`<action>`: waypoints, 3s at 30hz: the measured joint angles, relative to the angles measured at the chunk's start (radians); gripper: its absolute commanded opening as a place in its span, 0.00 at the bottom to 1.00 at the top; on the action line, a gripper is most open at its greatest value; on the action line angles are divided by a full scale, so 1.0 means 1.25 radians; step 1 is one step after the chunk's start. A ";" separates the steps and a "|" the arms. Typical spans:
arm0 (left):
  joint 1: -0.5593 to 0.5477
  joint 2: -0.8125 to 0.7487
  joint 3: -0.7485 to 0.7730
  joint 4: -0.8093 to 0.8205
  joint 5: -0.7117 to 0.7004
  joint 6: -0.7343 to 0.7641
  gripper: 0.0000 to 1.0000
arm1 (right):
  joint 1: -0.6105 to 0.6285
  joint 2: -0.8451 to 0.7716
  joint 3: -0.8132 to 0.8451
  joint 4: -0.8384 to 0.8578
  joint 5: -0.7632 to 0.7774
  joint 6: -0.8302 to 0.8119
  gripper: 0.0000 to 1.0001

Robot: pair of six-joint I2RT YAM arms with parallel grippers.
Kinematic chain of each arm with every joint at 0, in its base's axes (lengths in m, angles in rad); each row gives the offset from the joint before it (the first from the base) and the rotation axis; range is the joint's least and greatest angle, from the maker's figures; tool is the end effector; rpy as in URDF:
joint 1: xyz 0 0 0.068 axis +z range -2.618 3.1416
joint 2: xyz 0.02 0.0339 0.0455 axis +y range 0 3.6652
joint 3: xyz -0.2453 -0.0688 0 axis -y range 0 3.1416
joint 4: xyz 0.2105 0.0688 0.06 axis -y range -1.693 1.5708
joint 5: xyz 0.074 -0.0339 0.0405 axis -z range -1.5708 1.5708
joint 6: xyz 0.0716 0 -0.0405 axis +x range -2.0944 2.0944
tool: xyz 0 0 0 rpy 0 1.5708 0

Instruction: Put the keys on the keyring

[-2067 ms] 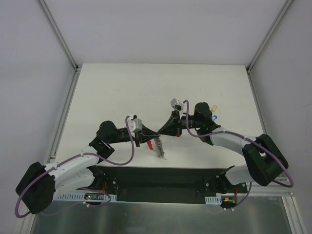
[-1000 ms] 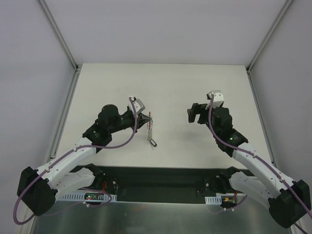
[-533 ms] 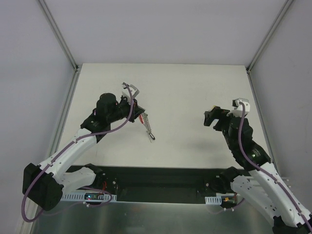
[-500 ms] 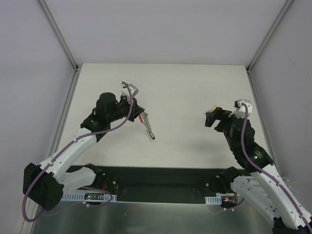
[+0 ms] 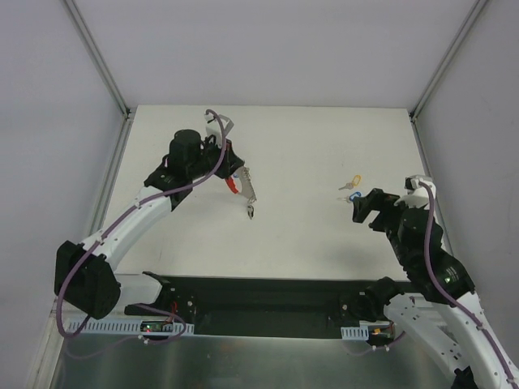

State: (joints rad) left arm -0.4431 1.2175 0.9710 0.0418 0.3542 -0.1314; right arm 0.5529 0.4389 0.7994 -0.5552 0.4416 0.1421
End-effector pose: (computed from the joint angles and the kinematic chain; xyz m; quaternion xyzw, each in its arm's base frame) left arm 0.2533 -0.1477 0.3218 0.2284 0.7370 -0.3071 0.5571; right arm 0.1096 0.0317 0.3213 -0.0176 0.7663 0.0519 0.6402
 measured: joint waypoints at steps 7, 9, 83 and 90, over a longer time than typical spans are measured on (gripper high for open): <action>0.000 0.173 0.163 -0.001 0.025 -0.039 0.00 | 0.000 -0.037 0.023 -0.052 0.000 -0.004 0.96; 0.000 0.202 0.187 0.023 0.045 -0.057 0.00 | 0.000 -0.053 0.024 -0.062 0.000 -0.004 0.96; 0.005 -0.894 -0.384 -0.034 -0.559 0.021 0.99 | 0.000 -0.347 -0.037 -0.215 0.333 -0.111 0.96; 0.005 -0.919 -0.410 -0.074 -0.566 0.037 0.99 | 0.000 -0.347 -0.056 -0.213 0.327 -0.123 0.96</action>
State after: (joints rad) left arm -0.4370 0.0685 0.4587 -0.0505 -0.3534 -0.0856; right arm 0.5529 0.0048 0.7288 -0.8215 0.8501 -0.0120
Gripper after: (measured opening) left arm 0.992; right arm 0.961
